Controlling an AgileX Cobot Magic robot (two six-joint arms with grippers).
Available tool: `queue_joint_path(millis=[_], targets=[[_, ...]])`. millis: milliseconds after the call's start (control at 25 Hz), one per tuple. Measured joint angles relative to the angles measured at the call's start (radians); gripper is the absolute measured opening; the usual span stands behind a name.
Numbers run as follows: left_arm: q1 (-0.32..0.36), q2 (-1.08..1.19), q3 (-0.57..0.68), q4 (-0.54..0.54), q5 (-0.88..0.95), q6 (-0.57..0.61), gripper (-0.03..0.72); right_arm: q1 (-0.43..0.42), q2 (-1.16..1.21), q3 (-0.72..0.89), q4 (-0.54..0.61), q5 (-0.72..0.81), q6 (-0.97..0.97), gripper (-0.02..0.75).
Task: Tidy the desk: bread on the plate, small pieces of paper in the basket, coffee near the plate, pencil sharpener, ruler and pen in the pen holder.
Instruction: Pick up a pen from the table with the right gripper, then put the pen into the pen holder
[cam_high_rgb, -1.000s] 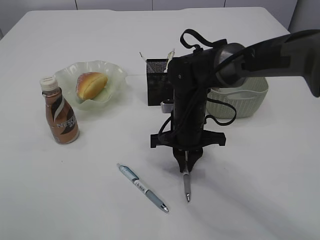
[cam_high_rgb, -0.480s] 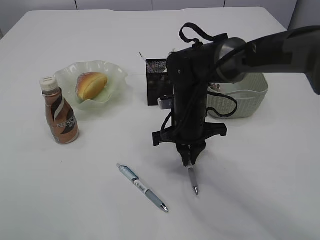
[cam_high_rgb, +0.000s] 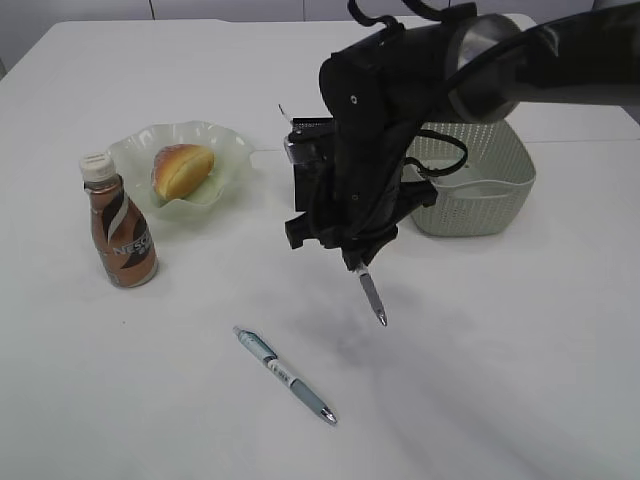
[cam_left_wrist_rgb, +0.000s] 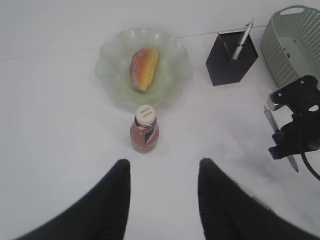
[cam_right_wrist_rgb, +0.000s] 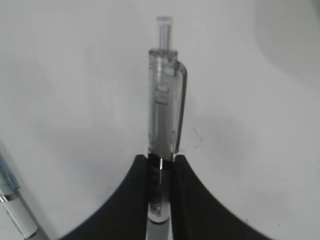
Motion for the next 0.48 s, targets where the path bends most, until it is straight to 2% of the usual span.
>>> queue_joint_path(millis=[480], targets=[[0.000,0.000,0.000,0.000,0.000,0.000,0.324,0.006,-0.212,0.000,0.004,-0.201,-0.236,0.079]])
